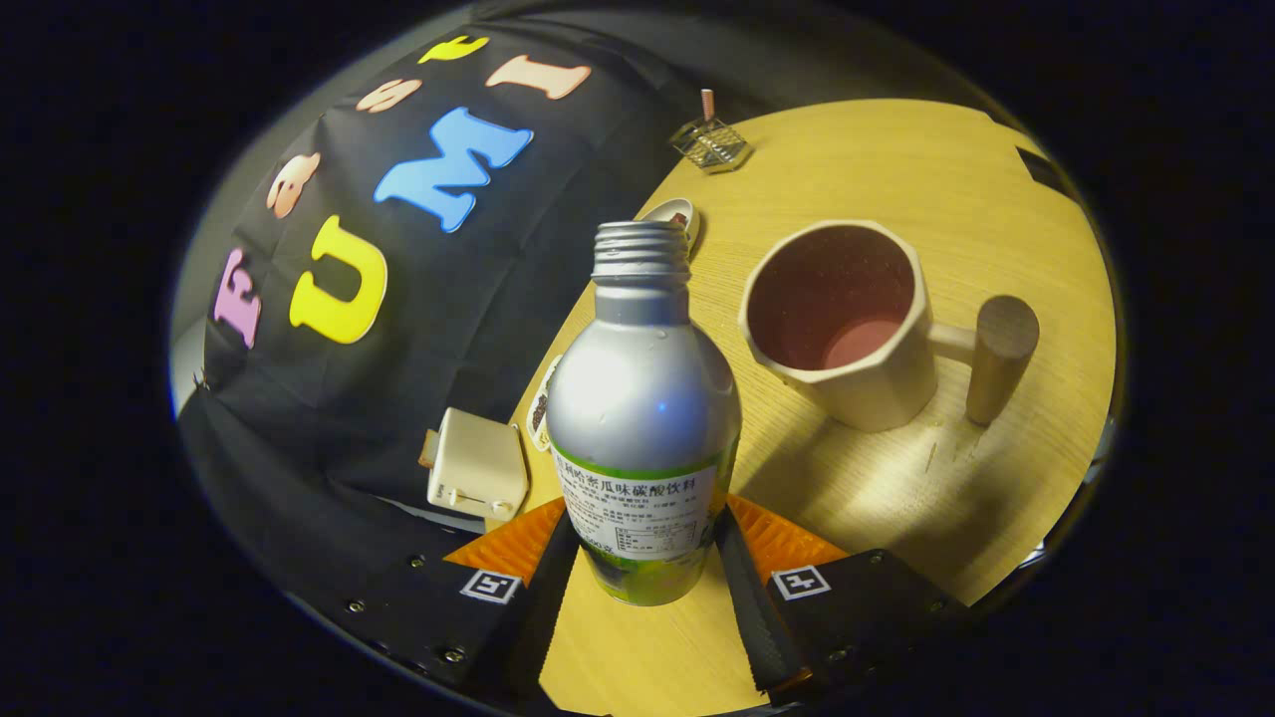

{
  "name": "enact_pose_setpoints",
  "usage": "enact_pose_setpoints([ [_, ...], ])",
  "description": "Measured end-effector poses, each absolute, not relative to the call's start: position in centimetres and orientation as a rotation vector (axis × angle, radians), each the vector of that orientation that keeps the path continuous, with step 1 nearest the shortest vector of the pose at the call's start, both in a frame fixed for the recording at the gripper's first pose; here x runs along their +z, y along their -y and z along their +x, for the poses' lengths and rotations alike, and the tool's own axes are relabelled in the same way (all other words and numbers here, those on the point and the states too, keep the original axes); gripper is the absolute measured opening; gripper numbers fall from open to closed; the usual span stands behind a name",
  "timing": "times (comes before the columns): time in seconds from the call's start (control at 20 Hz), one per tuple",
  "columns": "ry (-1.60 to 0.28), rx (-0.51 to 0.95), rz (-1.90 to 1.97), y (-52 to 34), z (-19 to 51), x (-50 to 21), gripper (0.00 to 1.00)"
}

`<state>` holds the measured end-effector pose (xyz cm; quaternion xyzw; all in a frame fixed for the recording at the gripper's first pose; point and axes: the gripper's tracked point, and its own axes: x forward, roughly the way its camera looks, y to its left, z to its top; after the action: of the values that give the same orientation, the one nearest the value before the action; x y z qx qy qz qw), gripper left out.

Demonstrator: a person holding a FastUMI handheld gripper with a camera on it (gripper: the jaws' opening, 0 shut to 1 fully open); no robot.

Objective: Take the bottle from table, then pour the juice into the cup, finally place the bottle on the coaster

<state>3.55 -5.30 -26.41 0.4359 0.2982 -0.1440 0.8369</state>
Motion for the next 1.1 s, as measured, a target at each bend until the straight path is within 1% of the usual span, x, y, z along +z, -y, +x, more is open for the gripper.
enact_pose_setpoints([
  [0.5,-0.523,-0.318,0.513,6.2,7.6,-25.2,0.77],
  [0.75,-0.467,-0.317,0.381,6.5,10.0,-24.9,0.77],
  [1.1,-0.451,-0.276,0.214,7.1,14.0,-25.8,0.77],
])
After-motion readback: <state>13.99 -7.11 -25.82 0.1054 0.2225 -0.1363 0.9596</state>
